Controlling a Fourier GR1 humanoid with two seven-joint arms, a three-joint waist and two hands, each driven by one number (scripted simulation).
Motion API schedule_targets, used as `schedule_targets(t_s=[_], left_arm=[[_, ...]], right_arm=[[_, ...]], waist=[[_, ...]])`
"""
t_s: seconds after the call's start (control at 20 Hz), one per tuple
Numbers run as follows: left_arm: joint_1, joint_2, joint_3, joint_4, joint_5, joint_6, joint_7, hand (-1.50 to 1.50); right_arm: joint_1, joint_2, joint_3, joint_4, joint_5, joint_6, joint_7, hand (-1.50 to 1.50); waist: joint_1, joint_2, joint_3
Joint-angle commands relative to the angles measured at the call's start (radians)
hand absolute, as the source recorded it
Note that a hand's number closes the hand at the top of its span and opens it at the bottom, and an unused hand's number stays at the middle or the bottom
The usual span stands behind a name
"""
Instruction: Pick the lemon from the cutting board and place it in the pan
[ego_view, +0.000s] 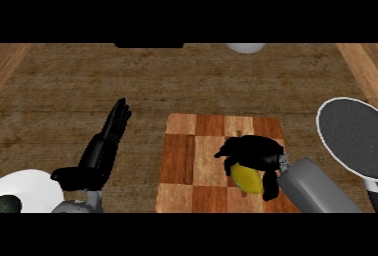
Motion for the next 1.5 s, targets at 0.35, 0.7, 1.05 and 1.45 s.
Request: schedule_targets(t_s=[0.35, 0.7, 1.05, 1.45], left_arm=[[0.034, -0.024, 0.005, -0.039, -0.025, 0.000, 0.019, 0.00], [0.024, -0.018, 0.049, 0.025, -0.016, 0.009, -0.030, 0.00], [0.048, -0.014, 0.050, 0.026, -0.015, 0.004, -0.036, 0.00], [0.025, -0.016, 0.034, 0.029, -0.011, -0.023, -0.031, 0.00]], right_arm=[[0.006, 0.063, -0.049, 0.085, 0.108, -0.121, -0.097, 1.50], [0.039, 0.136, -0.405, 0.106, 0.021, -0.196, 0.366, 1.50], [-0.016, 0.254, -0.601, -0.015, 0.123, -0.466, 0.913, 1.50], [0.018, 0.341, -0.453, -0.293, 0.335, -0.693, 1.334, 1.50]], waist=[[-0.001, 0.010, 0.006], [-0.063, 0.004, 0.006], [-0.060, -0.010, 0.001], [-0.017, 0.003, 0.005]])
